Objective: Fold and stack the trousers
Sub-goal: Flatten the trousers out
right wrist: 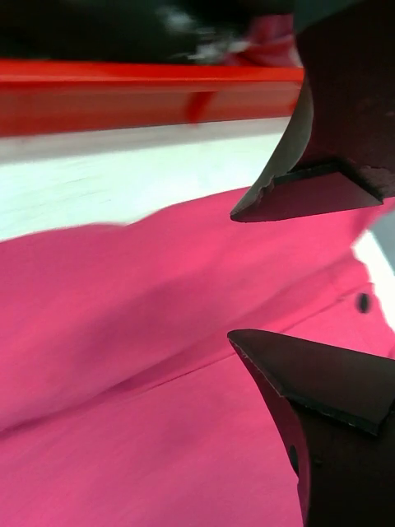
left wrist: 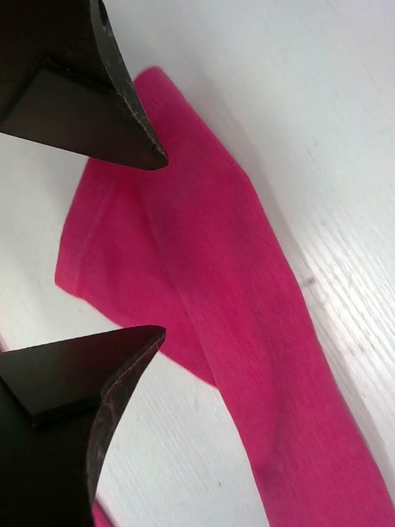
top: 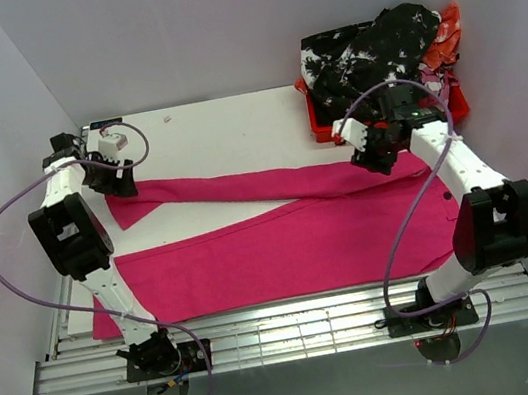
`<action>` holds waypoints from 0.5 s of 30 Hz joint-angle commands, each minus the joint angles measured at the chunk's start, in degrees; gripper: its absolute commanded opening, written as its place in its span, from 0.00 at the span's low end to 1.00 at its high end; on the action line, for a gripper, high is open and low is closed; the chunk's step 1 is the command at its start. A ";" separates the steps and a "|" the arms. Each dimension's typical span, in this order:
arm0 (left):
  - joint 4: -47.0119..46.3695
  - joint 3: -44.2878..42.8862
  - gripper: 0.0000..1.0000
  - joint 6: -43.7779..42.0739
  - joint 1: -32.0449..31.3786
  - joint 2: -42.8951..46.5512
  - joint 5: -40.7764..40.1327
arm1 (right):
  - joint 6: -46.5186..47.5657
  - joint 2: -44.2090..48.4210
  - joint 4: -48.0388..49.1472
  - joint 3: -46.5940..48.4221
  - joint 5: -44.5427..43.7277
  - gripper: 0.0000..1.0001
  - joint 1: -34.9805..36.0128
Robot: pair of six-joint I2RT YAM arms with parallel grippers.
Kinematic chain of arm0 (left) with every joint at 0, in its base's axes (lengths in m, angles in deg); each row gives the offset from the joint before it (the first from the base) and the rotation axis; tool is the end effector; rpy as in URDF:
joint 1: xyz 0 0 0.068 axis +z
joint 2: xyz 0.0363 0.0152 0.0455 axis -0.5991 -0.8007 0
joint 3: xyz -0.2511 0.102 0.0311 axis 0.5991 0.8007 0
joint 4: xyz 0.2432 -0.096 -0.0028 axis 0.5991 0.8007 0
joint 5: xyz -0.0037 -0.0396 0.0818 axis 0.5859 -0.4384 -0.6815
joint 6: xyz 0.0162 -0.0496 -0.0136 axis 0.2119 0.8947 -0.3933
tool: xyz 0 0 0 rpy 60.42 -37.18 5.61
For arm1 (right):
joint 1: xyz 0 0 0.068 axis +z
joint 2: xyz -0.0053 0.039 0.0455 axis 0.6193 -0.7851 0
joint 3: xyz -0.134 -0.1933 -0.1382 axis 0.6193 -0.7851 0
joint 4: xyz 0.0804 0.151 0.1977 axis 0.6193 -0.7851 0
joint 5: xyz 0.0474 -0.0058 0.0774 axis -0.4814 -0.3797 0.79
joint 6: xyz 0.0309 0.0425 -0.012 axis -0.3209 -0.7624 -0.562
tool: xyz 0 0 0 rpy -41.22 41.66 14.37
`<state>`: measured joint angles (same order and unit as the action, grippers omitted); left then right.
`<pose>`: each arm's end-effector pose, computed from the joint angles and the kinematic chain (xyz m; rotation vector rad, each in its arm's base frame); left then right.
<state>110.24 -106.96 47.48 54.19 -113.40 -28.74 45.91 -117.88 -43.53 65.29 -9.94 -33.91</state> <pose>0.4246 0.1151 0.2120 0.6517 2.4895 -0.3472 0.3108 0.0321 0.2803 -1.5232 2.0422 -0.1035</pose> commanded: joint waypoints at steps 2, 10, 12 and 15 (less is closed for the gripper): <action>-2.12 1.74 0.87 -8.46 0.54 2.56 -0.01 | -3.49 -4.75 3.82 0.95 0.35 0.60 9.16; 3.93 -1.42 0.87 -17.16 2.12 1.24 5.51 | 0.82 -11.69 13.95 -2.31 -5.97 0.60 18.57; 6.13 0.42 0.87 -19.10 2.21 2.47 6.40 | 1.26 -13.36 14.30 -1.88 -6.16 0.60 19.37; 7.45 5.51 0.89 -22.87 2.30 5.54 7.28 | 2.40 -15.99 14.48 -1.43 -6.07 0.61 20.34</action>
<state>113.30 -104.68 30.63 55.96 -113.23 -25.37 46.72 -132.54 -31.53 63.30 -15.08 -14.24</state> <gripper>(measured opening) 0.887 0.612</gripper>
